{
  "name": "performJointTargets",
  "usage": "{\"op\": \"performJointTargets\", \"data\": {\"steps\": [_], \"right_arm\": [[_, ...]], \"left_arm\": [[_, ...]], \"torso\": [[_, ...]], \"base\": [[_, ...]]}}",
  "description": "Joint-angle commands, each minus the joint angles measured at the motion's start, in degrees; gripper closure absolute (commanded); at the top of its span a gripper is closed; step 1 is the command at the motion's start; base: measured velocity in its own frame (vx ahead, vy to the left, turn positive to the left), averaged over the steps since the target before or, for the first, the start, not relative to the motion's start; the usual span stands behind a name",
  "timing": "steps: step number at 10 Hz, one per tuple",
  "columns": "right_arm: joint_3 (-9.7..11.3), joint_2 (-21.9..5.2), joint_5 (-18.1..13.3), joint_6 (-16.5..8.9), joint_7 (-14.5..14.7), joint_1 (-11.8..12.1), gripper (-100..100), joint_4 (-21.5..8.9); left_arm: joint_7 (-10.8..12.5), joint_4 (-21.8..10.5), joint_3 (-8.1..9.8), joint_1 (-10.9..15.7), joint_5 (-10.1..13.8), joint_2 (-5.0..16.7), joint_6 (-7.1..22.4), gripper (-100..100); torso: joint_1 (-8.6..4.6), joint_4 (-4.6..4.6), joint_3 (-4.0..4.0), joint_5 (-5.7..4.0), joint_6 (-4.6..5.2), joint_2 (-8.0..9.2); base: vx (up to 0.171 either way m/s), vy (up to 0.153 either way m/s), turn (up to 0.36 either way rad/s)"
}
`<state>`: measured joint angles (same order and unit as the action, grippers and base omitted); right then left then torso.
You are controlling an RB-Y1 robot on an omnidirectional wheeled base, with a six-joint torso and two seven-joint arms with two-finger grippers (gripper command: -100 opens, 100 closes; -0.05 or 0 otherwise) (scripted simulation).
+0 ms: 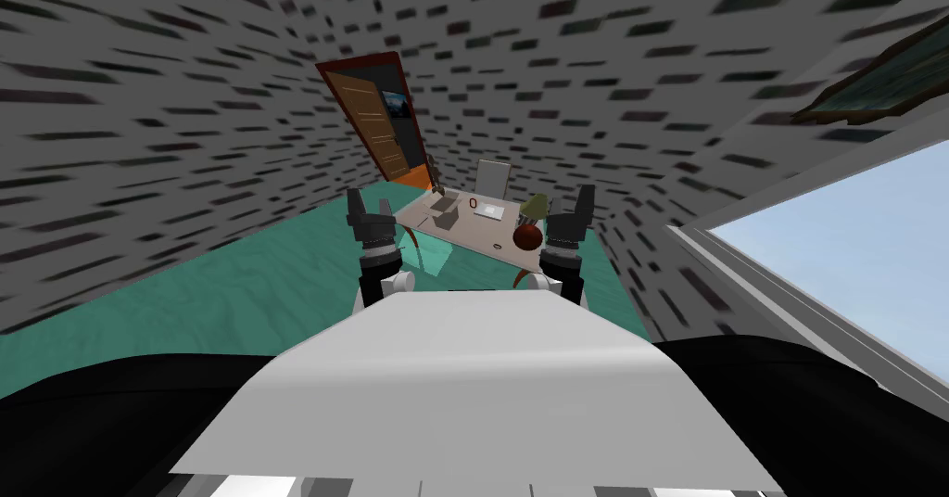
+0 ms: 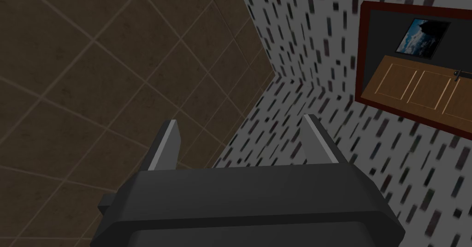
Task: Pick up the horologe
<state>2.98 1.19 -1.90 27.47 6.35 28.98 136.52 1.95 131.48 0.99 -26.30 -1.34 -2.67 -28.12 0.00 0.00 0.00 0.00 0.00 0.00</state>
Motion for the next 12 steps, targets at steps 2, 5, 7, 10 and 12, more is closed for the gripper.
{"op": "performJointTargets", "data": {"steps": [2,5,7,10,12], "right_arm": [[1.02,-2.87,-0.7,-0.43,0.47,-0.21,-100,-0.87],[3.36,-7.27,-2.31,-1.47,1.79,-0.55,-100,-3.49],[5.35,-10.53,-3.7,-2.44,3.2,-0.81,-100,-6.45],[8.76,-15.64,-6.01,-4.22,6.22,-1.2,-100,-12.44],[10.02,-17.4,-6.81,-4.86,7.47,-1.33,-100,-14.11]], "left_arm": [[0.0,0.0,0.0,0.0,0.0,0.0,0.0,0],[0.0,0.0,0.0,0.0,0.0,0.0,0.0,0],[0.0,0.0,0.0,0.01,0.0,0.0,0.0,0],[0.0,0.0,0.0,0.01,0.0,0.0,0.0,0],[0.0,0.0,0.0,0.01,0.0,0.0,0.0,0]], "torso": [[-0.05,0.0,0.0,-0.01,0.0,0.0],[-0.18,0.02,0.06,-0.04,0.0,0.1],[-0.15,0.03,0.1,-0.04,0.0,0.18],[-0.16,0.06,0.16,-0.04,-0.01,0.28],[-0.09,0.05,0.12,-0.03,0.0,0.2]], "base": [[-0.004,-0.021,0.0],[-0.029,-0.043,0.012],[-0.057,-0.039,0.038],[-0.073,-0.034,0.077],[-0.048,-0.015,0.059]]}}
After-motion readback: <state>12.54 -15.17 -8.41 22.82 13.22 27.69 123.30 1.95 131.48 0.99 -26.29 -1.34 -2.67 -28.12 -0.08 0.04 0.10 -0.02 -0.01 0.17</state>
